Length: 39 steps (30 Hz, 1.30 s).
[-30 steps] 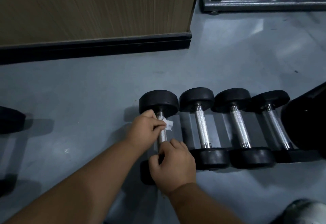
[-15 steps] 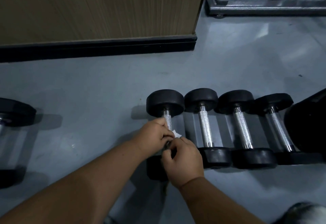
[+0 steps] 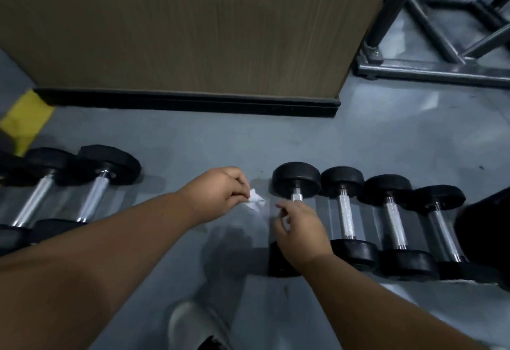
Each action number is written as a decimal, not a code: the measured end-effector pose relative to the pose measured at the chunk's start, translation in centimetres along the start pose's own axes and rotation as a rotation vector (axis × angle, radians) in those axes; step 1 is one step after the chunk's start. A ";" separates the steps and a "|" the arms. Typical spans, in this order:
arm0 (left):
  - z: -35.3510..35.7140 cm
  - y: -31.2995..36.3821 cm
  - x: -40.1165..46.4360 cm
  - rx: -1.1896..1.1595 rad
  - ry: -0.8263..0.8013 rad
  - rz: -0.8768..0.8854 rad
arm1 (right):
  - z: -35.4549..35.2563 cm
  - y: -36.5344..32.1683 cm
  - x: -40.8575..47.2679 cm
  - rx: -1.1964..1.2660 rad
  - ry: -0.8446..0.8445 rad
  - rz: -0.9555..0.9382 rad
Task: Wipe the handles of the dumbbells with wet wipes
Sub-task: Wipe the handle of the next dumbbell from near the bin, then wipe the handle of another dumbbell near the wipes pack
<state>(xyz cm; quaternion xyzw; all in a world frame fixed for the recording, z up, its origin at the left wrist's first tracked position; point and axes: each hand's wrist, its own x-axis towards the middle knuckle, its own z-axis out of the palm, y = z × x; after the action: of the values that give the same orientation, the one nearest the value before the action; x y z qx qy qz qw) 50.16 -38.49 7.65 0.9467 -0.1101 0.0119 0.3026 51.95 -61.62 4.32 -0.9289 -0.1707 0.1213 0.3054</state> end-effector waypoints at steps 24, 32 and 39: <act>-26.5 -0.6 -20.8 -0.088 0.636 -0.404 | -2.5 -41.8 2.2 0.027 -0.359 -0.532; -26.5 -6.8 -24.4 0.137 0.602 -0.549 | 2.0 -42.3 6.6 -0.214 -0.411 -0.749; -22.3 -13.7 -26.6 0.176 0.761 -0.608 | 10.6 -35.7 11.8 -0.360 -0.536 -0.904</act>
<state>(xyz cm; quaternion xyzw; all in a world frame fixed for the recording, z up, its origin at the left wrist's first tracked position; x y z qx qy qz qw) 28.15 -9.39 15.68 0.8864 0.2910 0.2769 0.2299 50.55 -24.51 16.32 -0.7374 -0.6419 0.1793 0.1095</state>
